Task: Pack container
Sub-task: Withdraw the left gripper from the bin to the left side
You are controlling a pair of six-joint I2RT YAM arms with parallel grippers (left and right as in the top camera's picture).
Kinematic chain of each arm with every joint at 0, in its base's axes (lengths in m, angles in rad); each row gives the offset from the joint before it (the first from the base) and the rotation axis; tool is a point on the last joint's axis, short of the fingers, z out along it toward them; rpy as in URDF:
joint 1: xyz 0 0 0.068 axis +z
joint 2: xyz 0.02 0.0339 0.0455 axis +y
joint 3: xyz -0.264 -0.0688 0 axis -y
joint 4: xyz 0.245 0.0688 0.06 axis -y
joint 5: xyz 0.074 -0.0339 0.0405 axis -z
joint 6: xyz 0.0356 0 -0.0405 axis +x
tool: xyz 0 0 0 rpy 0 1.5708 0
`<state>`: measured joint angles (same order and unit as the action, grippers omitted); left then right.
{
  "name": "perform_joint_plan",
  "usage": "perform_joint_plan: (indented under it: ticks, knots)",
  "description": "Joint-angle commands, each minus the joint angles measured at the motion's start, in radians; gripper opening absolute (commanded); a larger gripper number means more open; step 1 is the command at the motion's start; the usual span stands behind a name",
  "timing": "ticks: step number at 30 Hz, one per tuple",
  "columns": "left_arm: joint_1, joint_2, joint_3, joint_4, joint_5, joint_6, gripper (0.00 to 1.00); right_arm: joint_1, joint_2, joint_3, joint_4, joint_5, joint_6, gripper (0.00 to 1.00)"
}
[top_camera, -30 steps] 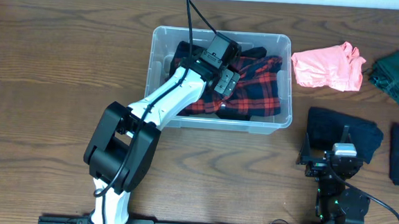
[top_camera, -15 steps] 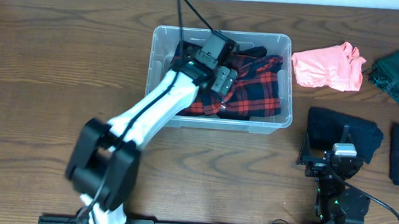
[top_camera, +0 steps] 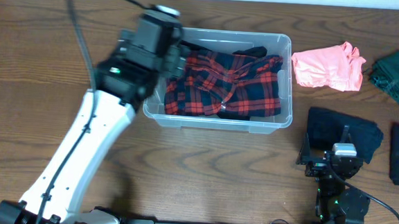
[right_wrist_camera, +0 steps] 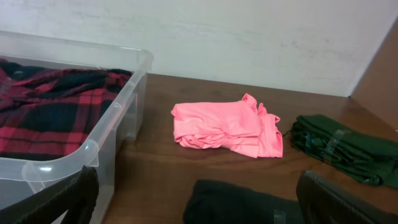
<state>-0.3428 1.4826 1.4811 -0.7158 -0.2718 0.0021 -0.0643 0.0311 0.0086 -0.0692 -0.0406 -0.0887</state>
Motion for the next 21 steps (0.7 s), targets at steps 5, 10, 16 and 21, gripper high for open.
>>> perform_joint_plan:
  ticks: [5, 10, 16, 21]
  knots:
    - [0.304, -0.008, 0.002, -0.069, 0.166, -0.038, 0.98, -0.006, -0.005, -0.003, -0.002, 0.008, -0.01, 0.99]
    - [0.435, 0.015, 0.002, -0.091, 0.258, -0.038, 0.98, -0.006, -0.005, -0.003, 0.026, 0.04, -0.05, 0.99]
    - [0.503, 0.018, -0.004, -0.122, 0.261, -0.038, 0.98, -0.006, -0.005, -0.003, 0.006, 0.043, -0.052, 0.99]
    - [0.51, 0.018, -0.004, -0.121, 0.261, -0.038, 0.98, -0.006, -0.005, -0.003, 0.05, 0.058, 0.062, 0.99]
